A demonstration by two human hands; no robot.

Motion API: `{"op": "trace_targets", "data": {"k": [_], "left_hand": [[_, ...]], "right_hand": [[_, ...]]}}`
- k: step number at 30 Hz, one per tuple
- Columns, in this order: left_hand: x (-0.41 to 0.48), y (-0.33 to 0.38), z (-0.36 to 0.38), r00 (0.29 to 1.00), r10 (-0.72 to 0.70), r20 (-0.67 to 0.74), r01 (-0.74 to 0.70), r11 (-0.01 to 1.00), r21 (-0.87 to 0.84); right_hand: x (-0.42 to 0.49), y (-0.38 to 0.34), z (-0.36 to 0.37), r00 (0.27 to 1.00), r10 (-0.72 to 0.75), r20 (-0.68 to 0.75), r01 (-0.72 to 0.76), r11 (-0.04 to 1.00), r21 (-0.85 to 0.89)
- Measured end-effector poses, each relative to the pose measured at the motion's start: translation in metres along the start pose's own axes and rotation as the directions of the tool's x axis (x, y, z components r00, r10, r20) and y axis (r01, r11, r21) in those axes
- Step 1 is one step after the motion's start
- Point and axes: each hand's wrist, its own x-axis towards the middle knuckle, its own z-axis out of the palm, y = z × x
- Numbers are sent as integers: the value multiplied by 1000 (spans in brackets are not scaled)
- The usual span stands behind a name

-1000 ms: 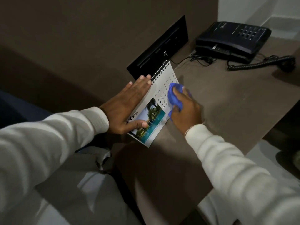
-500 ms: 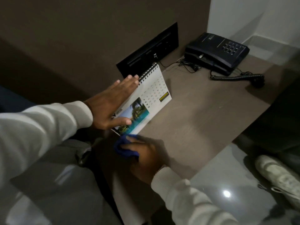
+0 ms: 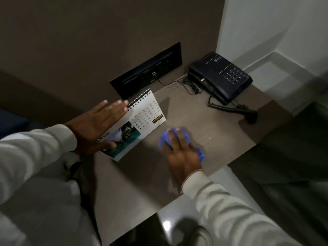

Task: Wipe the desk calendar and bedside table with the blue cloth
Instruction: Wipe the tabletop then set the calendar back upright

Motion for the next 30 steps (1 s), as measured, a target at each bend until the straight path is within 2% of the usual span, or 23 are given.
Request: {"op": "trace_targets", "data": {"k": [3,5,8,10,12,13,15,17,18,19,20,21,23,24,26,28,30], "left_hand": [[-2,6,-4,999,-46,-17,45,998,-35],[-6,13,-9,994,-102,-36,97,987,-128],[-12,28,-20,979,-197,-59,174,947,-268],[-13,41,-22,951,-292,-98,239,900,-364],[-23,52,-24,878,-451,-164,316,800,-510],[-29,59,-22,813,-555,-177,351,710,-611],[-40,79,-20,602,-792,-99,404,410,-818],[-44,106,-18,297,-937,184,404,-51,-913],[-44,117,-17,169,-917,362,364,-283,-887],[-41,127,-18,99,-852,514,295,-468,-833],[-39,134,-20,81,-786,613,201,-589,-782],[-35,139,-18,79,-740,668,67,-665,-744],[-28,135,-17,123,-682,721,-211,-728,-653],[-26,130,-16,136,-670,730,-280,-733,-620],[-22,121,-16,158,-674,722,-323,-726,-607],[-21,111,-14,180,-685,706,-295,-722,-625],[-20,94,-13,198,-706,679,-253,-707,-661]], "right_hand": [[17,40,1,982,111,154,-118,992,42],[21,60,2,969,165,185,-166,986,-9],[15,67,1,935,170,312,-160,985,-59],[10,72,-1,882,199,426,-171,980,-104],[23,68,-14,847,221,483,-206,975,-85],[33,64,-22,856,233,462,-241,970,-42],[57,54,-44,940,229,252,-265,957,119],[84,40,-70,960,262,99,-280,897,341],[97,31,-81,949,299,100,-311,830,464],[109,24,-87,936,322,143,-345,757,555],[121,18,-89,930,312,195,-364,704,609],[129,12,-88,934,270,233,-357,690,630],[141,3,-82,953,161,257,-289,739,609],[145,0,-78,961,151,233,-265,750,607],[150,-4,-75,961,204,188,-277,672,687],[153,-7,-74,946,255,200,-311,536,785],[159,-12,-77,945,256,203,-303,450,840]]}}
